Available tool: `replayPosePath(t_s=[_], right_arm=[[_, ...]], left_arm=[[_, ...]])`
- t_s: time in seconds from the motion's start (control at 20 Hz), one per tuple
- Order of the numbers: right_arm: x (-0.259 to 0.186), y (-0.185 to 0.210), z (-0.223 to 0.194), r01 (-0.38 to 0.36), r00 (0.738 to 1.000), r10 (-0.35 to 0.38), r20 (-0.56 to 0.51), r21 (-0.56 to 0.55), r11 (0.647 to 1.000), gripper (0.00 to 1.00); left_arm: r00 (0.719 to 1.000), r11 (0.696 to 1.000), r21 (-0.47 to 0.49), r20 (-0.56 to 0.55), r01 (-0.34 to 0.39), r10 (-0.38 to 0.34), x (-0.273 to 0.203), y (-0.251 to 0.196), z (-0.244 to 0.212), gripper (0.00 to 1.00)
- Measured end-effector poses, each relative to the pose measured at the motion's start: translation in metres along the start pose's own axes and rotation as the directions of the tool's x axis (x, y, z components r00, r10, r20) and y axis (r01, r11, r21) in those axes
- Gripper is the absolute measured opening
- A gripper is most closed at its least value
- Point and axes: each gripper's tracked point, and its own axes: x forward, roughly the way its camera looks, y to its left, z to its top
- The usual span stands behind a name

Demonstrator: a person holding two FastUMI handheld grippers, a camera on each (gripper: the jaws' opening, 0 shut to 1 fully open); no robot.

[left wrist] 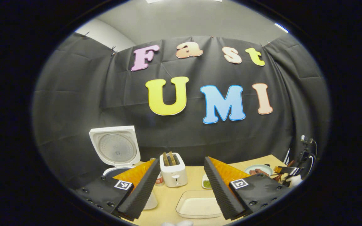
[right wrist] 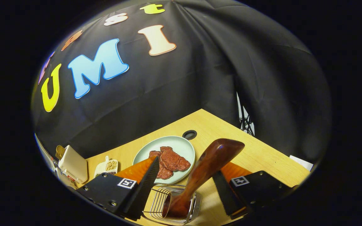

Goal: Close the left gripper, press the button to open the rice cooker; take a wooden spoon from the chopstick holder with the right hand, scoop a spoonful of rice and pour it into the rice cooker, then put the wooden spoon back into the chopstick holder.

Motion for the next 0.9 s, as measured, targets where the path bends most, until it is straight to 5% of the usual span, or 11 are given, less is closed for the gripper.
replayPosePath(t_s=[0.05,0.2,0.6,0.9], right_arm=[[-0.003,-0.002,0.000,0.001,1.000,-0.001,-0.001,0.005,1.000,0.88],[-0.007,-0.004,0.000,-0.007,1.000,0.008,-0.021,0.052,0.999,0.25],[-0.013,0.006,0.007,-0.003,1.000,0.003,0.003,0.012,1.000,0.21],[-0.053,0.042,0.070,-0.005,0.992,0.021,0.125,-0.125,0.992,0.20]], left_arm=[[1.000,1.000,0.000,0.002,0.003,-0.003,0.001,-0.003,0.000,0.98],[1.000,1.000,0.000,0.007,0.012,-0.012,0.003,-0.005,0.001,0.99],[1.000,1.000,0.012,0.014,0.021,-0.021,0.005,0.002,-0.001,0.98],[0.999,0.999,0.040,0.050,-0.001,-0.001,0.002,0.028,0.000,0.99]])
